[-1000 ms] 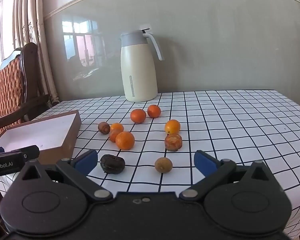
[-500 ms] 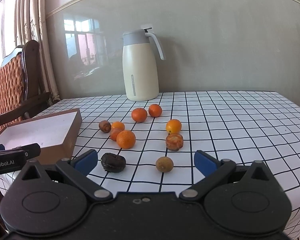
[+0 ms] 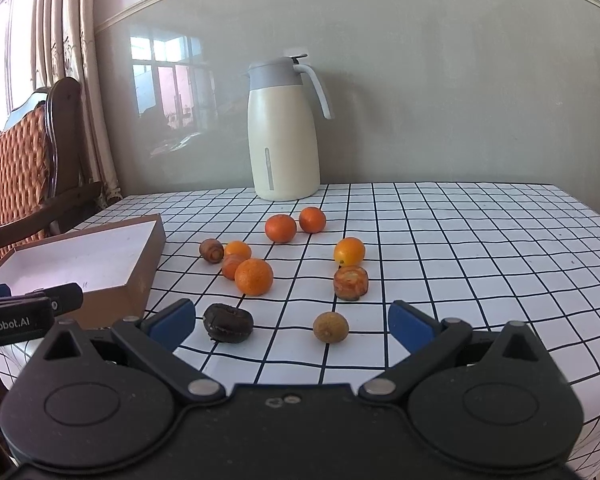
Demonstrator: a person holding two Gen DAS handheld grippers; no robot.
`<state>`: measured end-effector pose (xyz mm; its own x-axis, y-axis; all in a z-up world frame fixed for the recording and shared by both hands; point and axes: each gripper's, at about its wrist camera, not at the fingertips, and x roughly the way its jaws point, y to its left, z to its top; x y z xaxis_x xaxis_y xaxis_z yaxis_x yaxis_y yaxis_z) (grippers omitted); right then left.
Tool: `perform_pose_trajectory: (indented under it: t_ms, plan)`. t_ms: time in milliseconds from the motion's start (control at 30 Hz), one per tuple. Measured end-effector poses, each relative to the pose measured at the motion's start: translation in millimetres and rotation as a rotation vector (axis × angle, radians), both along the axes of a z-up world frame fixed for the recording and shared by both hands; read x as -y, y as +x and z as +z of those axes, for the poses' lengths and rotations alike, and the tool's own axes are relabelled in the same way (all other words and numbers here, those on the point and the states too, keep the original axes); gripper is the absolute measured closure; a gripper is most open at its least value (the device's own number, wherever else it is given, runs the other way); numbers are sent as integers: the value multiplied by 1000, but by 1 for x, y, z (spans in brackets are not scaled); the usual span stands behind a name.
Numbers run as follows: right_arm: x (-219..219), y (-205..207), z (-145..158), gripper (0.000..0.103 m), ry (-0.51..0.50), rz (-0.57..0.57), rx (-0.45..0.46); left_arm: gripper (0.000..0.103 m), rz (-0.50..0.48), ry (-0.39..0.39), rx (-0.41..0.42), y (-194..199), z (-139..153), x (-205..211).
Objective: Organize fruits
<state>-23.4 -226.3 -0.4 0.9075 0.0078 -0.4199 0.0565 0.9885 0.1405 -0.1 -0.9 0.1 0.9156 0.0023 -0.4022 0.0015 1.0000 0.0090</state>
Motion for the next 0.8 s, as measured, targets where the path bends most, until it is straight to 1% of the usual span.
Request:
perform_pose_trajectory:
  t_ms: [267,300,367,500,567,733,767,800]
  plan:
    - [1,0,0,6,0,-2,3,0,-7,20,10,-1,0,2]
    - [2,-1,0,6,1,-5,6,0,-7,20,12,-1,0,3]
    - [3,-1,0,6,-3,-14,11,0,-9,-11,2,-1,0,2]
    - [5,-2,-1,6,-5,-20,8,0,-21,-3,4,-1,-1,5]
    - [6,-3,-1,6,-14,-25,9,0,-32,-4,9,-2,-1,6]
    - [11,-4,-1,6,-16,-36,2,0,-81,5,-33,0,-3,13]
    - [13,-4,-2,6,-15,-40,2,0,-89,-10,-15,-1,-4,14]
    - [14,-4,-2,6,-15,-43,-1,0,-100,-4,-22,-1,-4,16]
